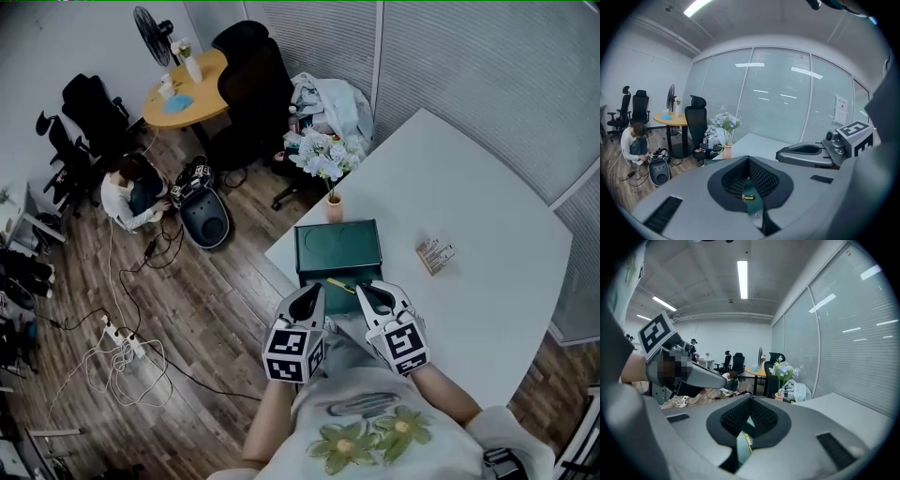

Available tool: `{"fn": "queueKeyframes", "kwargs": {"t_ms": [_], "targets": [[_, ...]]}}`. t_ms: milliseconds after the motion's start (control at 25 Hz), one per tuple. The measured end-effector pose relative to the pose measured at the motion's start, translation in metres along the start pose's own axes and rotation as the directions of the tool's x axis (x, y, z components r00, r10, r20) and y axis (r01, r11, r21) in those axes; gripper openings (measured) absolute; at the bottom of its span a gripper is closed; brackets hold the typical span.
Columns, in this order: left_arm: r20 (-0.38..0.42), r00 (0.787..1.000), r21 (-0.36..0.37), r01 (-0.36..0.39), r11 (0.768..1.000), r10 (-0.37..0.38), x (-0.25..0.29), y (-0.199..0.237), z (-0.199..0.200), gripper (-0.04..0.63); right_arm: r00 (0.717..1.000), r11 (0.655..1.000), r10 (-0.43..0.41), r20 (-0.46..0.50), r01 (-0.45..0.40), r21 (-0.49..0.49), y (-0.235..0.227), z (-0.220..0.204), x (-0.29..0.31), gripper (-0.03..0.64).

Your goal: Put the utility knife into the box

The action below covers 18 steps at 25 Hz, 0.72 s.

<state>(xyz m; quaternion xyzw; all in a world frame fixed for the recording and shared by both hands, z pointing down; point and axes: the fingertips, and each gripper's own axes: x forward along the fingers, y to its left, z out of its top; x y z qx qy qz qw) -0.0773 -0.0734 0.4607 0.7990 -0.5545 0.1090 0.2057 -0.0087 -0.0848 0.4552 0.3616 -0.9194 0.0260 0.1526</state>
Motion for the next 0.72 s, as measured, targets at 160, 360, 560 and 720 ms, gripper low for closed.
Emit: {"fn": "queueKeyframes", "kwargs": {"t_ms": [160, 360, 560, 720], "targets": [[0.021, 1.000, -0.011, -0.003, 1.000, 0.003, -0.010, -0.005, 0.000, 0.000, 1.000, 1.000, -0.007, -0.005, 0.007, -0.005, 0.004, -0.002, -0.011, 0.003], [0.040, 0.999, -0.028, -0.003, 1.000, 0.004, -0.020, -0.010, -0.004, 0.000, 1.000, 1.000, -0.007, -0.013, 0.007, -0.011, 0.010, -0.008, -0.023, 0.003], [0.036, 0.999, -0.045, -0.015, 0.999, 0.016, -0.023, -0.012, -0.010, -0.002, 0.999, 1.000, -0.008, -0.032, 0.008, -0.023, 0.012, -0.014, -0.034, 0.003], [0.042, 0.999, -0.047, -0.014, 0.999, 0.016, -0.028, -0.013, -0.011, -0.002, 0.999, 1.000, -0.003, -0.047, 0.002, -0.030, 0.015, -0.017, -0.040, 0.003]]}}
